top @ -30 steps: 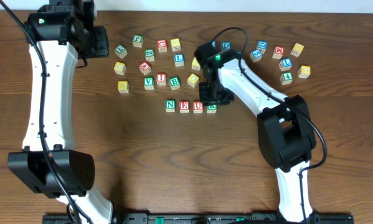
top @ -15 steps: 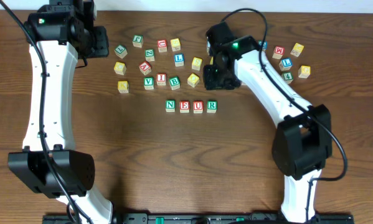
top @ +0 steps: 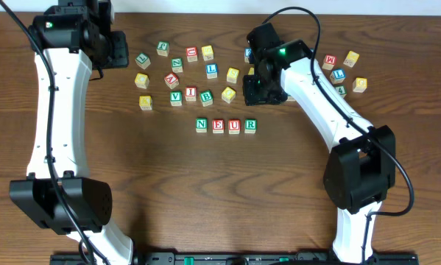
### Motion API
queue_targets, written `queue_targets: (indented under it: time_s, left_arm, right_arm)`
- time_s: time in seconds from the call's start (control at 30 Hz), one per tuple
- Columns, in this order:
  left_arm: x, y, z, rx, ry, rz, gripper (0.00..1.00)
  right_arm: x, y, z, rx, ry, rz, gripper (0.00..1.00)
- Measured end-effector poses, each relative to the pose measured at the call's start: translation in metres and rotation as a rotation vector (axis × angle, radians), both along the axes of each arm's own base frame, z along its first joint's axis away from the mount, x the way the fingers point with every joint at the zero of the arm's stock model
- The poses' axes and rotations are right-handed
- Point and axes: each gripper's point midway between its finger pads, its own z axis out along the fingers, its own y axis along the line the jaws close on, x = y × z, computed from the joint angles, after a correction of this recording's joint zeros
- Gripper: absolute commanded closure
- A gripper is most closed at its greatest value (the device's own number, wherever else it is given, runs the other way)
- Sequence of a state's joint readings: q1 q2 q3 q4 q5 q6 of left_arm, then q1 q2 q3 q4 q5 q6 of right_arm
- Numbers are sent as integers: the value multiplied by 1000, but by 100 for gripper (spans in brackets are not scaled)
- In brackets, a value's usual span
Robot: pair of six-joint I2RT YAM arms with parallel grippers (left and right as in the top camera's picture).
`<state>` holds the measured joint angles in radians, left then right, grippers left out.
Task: Spell out NEURIPS
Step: 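Open the right gripper and lift it away from the R block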
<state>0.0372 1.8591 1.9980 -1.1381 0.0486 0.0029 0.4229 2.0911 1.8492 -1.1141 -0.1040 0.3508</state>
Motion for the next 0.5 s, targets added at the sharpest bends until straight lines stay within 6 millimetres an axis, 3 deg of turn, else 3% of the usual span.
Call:
queue_targets:
  time_s: [0.23, 0.5]
  left_arm:
    - [0, 0, 0, 0, 0, 0, 58]
    - [0, 0, 0, 0, 0, 0, 58]
  right_arm:
    - [6, -2, 23, 5, -27, 27, 53]
    - [27, -3, 54, 34, -118, 35, 52]
